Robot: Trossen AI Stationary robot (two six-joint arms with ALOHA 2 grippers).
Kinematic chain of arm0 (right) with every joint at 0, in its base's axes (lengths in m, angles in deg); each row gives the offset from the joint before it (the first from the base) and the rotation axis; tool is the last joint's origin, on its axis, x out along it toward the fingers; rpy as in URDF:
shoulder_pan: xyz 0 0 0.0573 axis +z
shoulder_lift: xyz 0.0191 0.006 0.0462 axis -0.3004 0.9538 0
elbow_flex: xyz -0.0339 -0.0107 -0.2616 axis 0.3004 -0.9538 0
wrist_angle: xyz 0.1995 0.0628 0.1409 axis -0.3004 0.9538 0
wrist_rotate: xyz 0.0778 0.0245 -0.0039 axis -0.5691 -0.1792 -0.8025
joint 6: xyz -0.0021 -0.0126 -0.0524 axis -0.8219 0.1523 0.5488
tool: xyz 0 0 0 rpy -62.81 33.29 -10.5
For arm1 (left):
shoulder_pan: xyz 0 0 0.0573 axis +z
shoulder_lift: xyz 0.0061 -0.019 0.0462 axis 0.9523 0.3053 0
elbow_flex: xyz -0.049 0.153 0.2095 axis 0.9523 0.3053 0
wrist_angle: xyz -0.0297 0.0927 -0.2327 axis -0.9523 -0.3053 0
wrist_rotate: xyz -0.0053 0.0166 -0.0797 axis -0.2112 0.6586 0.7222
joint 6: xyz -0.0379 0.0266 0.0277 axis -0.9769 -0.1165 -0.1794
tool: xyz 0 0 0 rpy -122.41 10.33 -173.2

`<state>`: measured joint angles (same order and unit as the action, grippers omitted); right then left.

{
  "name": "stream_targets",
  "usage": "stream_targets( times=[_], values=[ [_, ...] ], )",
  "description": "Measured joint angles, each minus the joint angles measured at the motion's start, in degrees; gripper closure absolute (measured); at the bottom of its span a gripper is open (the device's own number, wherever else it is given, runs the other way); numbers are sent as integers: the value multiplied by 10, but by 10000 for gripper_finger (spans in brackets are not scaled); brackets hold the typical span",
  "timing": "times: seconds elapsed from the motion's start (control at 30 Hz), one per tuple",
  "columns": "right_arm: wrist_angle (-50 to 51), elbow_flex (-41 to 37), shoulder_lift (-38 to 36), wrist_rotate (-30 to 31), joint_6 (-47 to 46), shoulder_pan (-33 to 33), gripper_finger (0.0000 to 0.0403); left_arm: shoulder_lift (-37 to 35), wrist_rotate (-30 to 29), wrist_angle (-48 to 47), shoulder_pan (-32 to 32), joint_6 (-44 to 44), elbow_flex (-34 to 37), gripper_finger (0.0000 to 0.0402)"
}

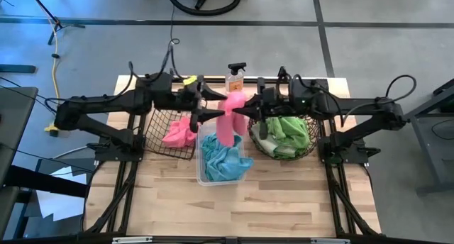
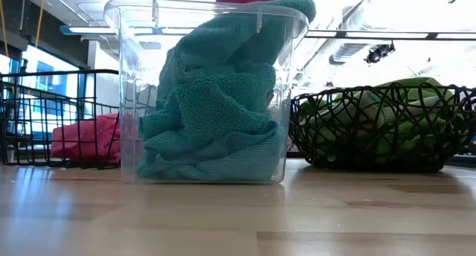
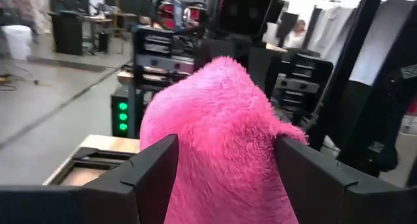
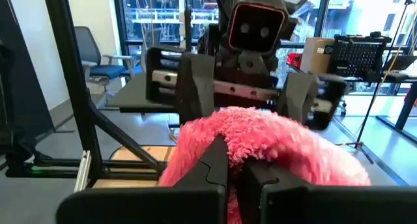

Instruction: Sort microfiber towel by color & place in baskets

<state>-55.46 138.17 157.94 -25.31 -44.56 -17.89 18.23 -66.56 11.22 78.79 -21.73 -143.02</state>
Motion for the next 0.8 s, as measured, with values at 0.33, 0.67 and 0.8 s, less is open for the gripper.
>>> stream_targets(
  times=[0.33, 0.67, 0.8],
  values=[
    [-32, 0, 8, -17, -5, 0, 403, 27, 10, 24, -22, -14, -7, 161],
    [-47, 0, 15, -23, -7, 1, 403, 45, 31, 33, -25, -3, -7, 161],
    [-47, 0, 15, -23, -20, 0, 403, 45, 31, 48, -25, 17, -7, 162]
  ],
)
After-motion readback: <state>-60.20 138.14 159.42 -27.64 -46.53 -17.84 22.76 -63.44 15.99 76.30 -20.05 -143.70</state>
